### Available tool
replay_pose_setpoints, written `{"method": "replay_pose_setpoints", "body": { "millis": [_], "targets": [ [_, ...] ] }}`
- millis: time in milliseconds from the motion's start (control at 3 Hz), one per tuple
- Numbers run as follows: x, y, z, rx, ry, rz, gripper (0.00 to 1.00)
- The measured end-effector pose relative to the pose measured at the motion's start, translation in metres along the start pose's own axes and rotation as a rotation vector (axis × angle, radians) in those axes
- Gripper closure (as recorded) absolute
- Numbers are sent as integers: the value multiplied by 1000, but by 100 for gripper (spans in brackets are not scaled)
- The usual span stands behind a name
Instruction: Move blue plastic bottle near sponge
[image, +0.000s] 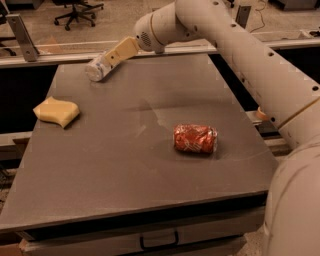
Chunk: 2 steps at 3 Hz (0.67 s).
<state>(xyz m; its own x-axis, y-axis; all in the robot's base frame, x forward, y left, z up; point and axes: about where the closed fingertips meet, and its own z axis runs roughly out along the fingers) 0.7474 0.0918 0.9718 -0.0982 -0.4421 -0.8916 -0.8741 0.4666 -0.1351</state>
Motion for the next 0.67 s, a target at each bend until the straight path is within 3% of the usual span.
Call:
{"method": "replay_pose_setpoints", "body": {
  "millis": [333,667],
  "targets": [
    [-5,-5,17,47,-28,48,0],
    [-12,-10,60,157,-35,82,0]
  ]
}}
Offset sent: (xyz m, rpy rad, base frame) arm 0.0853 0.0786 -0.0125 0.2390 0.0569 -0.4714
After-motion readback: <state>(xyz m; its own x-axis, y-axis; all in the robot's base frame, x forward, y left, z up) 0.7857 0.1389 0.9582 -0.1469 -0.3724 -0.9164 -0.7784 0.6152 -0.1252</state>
